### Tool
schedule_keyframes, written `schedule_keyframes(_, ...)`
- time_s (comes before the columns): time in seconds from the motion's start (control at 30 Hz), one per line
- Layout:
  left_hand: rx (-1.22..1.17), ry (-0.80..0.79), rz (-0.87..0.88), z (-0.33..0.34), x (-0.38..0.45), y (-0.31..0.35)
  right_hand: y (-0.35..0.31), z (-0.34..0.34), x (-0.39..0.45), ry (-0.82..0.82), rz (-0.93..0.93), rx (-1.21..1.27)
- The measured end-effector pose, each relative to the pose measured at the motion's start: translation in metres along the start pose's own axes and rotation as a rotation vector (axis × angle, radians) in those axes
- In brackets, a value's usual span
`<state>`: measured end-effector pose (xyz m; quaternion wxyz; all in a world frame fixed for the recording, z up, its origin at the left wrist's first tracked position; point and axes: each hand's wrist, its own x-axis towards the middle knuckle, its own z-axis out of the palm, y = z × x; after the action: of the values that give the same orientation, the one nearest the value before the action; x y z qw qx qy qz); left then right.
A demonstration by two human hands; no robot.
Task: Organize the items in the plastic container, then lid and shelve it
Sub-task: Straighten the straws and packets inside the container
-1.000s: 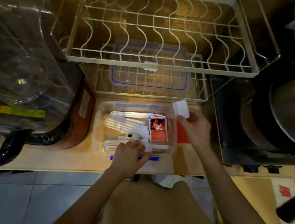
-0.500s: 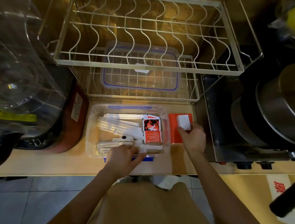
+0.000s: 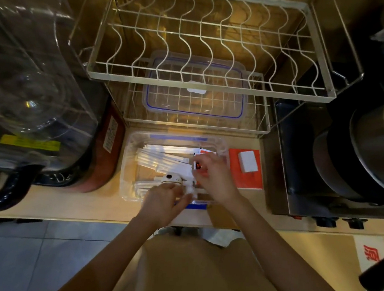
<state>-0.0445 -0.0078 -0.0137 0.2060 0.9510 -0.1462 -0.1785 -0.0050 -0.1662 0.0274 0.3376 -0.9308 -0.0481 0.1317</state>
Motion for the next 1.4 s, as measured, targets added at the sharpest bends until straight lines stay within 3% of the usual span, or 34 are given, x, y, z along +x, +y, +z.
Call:
schedule_keyframes(0.1, 0.020, 0.027, -0.113, -0.008, -0.003, -0.009, -0.004, 0.021, 0.010, -0.265, -0.006, -0.095)
schedule_keyframes(0.2, 0.061, -0.026, -0.239, -0.012, -0.002, -0.018, -0.005, 0.038, 0.016, -0.371, -0.015, -0.165)
schedule_keyframes(0.6, -0.076, -0.088, -0.312, -0.009, 0.001, -0.019, -0.005, 0.054, 0.032, -0.400, -0.020, -0.284)
schedule_keyframes(0.73, -0.038, -0.101, -0.297, -0.015, 0.000, -0.017, -0.003, 0.042, 0.026, -0.337, -0.024, -0.246)
schedule_keyframes(0.9, 0.011, -0.113, -0.302, -0.017, 0.000, -0.017, 0.000, 0.008, 0.005, -0.130, -0.022, -0.179)
schedule_keyframes(1.0, 0.025, -0.088, -0.279, -0.019, 0.000, -0.015, 0.011, -0.013, -0.010, 0.042, 0.020, -0.110)
schedule_keyframes(1.17, 0.020, -0.063, -0.173, -0.017, 0.007, -0.001, 0.044, -0.030, -0.032, 0.407, 0.266, 0.027)
schedule_keyframes(1.3, 0.047, -0.041, -0.063, -0.005, 0.010, 0.011, 0.068, -0.030, -0.049, 0.416, 0.433, 0.025)
schedule_keyframes(1.4, 0.089, -0.033, -0.028, 0.002, 0.011, 0.015, 0.079, -0.024, -0.059, 0.347, 0.448, -0.034)
